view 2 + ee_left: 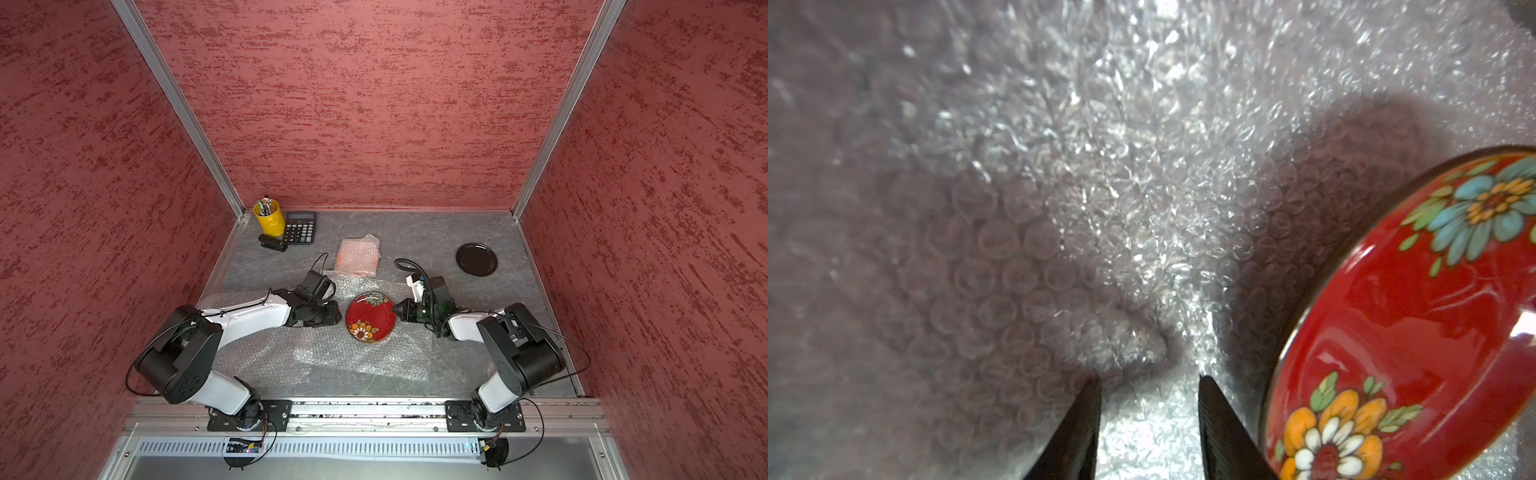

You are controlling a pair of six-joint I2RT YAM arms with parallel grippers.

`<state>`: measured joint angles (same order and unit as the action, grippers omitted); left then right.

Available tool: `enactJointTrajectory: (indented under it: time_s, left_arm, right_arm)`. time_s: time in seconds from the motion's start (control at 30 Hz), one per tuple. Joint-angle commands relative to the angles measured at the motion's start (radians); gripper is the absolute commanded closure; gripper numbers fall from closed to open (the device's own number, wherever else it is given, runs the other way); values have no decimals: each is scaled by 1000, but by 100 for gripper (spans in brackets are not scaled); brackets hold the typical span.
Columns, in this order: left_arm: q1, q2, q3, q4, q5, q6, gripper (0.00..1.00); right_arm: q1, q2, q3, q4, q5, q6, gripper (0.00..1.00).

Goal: Unpack dinner plates from bubble wrap
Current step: Pick up the plate from the bubble wrap, then place the plate on the plate.

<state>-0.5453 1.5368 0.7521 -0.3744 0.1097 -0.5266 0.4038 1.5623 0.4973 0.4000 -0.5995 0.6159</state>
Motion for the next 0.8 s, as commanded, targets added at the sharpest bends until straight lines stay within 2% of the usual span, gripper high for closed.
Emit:
enactJointTrajectory:
  time_s: [0.0, 0.3, 0.77]
  left_arm:
    - [-2, 4, -34, -70, -30, -10, 59]
    - [-5, -6, -39, -65, -19, -16, 60]
    - [-5, -1, -42, -54, -19, -18, 59]
  right_arm:
    - [-50, -59, -9, 129, -81, 49, 100]
    - [-224, -93, -6, 280, -148, 171, 100]
    - [-478, -28, 62, 468, -171, 290, 100]
